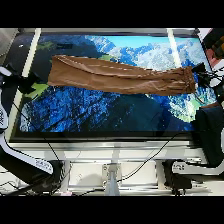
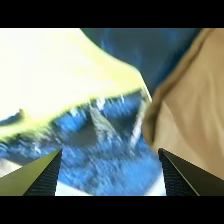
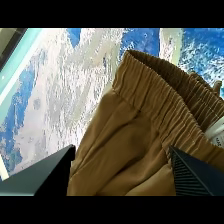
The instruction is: Fold the clothes and pants, and hang the long-sleeved shirts on hangers.
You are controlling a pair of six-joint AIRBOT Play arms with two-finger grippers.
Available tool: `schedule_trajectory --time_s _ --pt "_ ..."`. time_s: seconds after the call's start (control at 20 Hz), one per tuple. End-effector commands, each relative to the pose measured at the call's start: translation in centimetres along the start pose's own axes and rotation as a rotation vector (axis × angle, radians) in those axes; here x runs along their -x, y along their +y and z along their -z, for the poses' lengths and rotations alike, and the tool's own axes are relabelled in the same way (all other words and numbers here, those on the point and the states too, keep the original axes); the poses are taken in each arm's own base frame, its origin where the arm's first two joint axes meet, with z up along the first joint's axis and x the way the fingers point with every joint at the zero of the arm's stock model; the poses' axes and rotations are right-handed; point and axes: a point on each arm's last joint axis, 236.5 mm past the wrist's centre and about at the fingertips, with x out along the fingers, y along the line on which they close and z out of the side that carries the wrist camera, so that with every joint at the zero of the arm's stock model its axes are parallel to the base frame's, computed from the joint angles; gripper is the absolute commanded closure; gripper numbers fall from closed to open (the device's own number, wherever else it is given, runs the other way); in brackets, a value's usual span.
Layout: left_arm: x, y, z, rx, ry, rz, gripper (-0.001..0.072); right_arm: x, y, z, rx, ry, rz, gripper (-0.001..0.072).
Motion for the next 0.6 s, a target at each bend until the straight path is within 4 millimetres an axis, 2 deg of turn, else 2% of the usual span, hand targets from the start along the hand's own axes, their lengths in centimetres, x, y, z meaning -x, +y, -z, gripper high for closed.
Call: schedule_trajectory --time_s 0.0,0.1,0.25,0.55 --pt "-0.4 -0.9 1.7 0.051 0.105 0.157 0.0018 0.1 -0.2 0.5 0.02 0.021 0.007 0.0049" --pt "-1.7 -1.3 2.1 0.044 0.114 0.153 0.0017 0.1 -0.2 0.6 0.02 0.028 0.009 0.005" --pt "-3.7 -2.4 1.7 0.027 0.073 0.149 0.0018 0.1 -0.3 0.8 0.02 0.036 0.011 0.005" --pt "-6.4 -8.1 -0.7 -0.023 -0.123 0.176 0.0019 0.1 -0.2 0.8 0.017 0.035 0.01 0.005"
